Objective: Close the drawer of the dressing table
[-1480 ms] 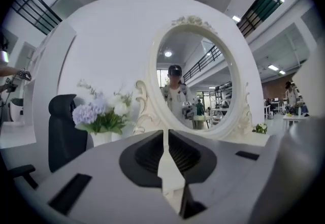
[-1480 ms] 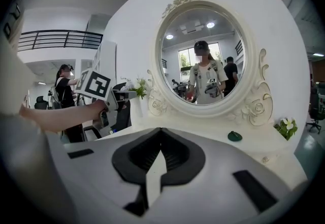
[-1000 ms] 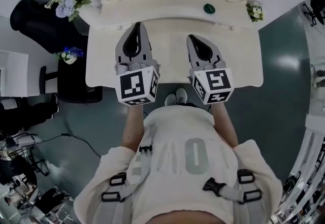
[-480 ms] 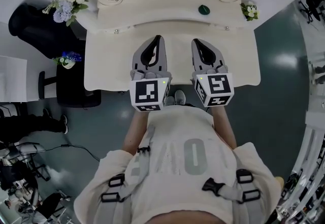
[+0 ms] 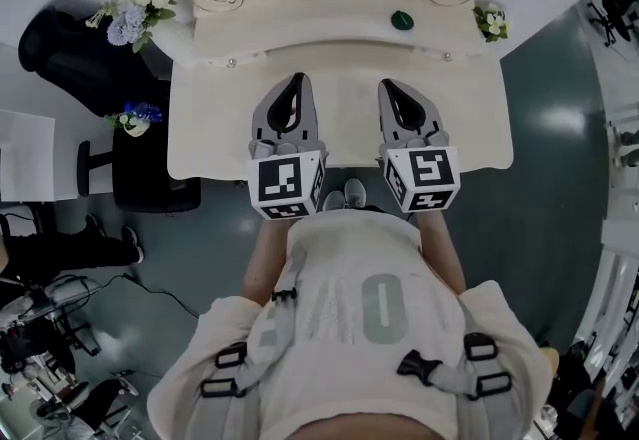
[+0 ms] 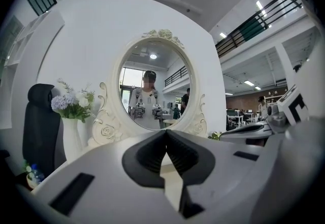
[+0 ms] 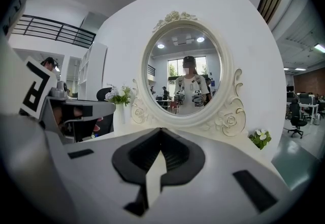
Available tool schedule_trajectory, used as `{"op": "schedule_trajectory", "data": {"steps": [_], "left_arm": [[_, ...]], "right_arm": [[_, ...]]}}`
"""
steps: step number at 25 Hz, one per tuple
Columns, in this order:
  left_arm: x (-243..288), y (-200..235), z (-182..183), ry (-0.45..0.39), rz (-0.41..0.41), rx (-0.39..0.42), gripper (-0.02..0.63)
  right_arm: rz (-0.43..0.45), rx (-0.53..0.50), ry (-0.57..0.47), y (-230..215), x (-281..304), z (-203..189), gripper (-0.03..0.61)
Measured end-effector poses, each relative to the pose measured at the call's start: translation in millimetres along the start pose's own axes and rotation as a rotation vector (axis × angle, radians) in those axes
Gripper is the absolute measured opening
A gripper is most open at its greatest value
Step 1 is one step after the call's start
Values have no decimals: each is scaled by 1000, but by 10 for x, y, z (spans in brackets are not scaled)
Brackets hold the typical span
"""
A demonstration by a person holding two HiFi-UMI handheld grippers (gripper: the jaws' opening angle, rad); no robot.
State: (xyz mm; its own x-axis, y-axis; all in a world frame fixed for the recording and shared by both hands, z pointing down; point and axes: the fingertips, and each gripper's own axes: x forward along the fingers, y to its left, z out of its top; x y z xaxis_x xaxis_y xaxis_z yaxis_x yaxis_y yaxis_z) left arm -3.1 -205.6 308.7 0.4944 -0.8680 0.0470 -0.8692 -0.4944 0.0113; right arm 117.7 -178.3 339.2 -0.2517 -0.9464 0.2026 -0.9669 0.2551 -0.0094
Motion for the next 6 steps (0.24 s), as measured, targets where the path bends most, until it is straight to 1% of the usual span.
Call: {"op": "schedule_trajectory", "data": {"steps": [6], "left_arm": [[0, 55, 0, -2, 12, -5, 18]], "right_arm": [[10, -3, 5, 24, 20, -13, 9]]}}
